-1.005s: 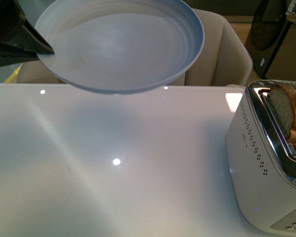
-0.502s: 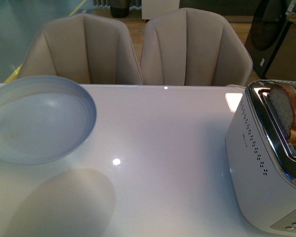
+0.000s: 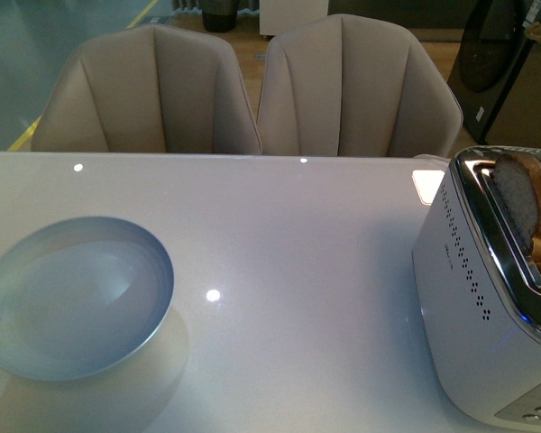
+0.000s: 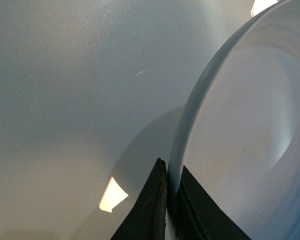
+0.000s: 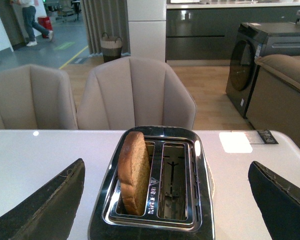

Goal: Left arm holds plate, right arm toasts bread

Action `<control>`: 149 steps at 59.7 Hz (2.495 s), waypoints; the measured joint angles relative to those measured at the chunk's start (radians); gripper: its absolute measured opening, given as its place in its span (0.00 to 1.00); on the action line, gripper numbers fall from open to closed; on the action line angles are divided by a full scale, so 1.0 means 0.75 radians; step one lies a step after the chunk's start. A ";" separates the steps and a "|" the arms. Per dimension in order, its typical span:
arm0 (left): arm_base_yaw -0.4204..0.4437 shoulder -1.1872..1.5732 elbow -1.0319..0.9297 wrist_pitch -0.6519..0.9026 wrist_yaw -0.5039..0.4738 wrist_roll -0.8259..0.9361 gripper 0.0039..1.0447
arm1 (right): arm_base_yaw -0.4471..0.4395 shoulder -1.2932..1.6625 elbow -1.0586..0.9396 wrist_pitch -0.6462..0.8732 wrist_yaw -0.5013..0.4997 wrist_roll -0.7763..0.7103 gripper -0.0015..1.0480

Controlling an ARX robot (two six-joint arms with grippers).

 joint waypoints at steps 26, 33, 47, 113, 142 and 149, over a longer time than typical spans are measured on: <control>0.031 0.190 -0.045 0.150 0.046 0.004 0.03 | 0.000 0.000 0.000 0.000 0.000 0.000 0.91; 0.042 0.232 -0.056 0.174 0.046 0.009 0.03 | 0.000 0.000 0.000 0.000 0.001 0.000 0.91; 0.053 0.274 -0.073 0.219 0.052 0.016 0.03 | 0.000 0.000 0.000 0.000 0.001 0.000 0.91; -0.241 -0.741 -0.438 0.708 -0.355 0.167 0.77 | 0.000 0.000 0.000 0.000 0.001 0.000 0.91; -0.371 -1.429 -0.784 0.637 -0.507 0.343 0.03 | 0.000 -0.001 0.000 -0.001 -0.001 0.000 0.91; -0.371 -1.562 -0.817 0.540 -0.507 0.344 0.03 | 0.000 -0.001 0.000 -0.001 -0.001 0.000 0.91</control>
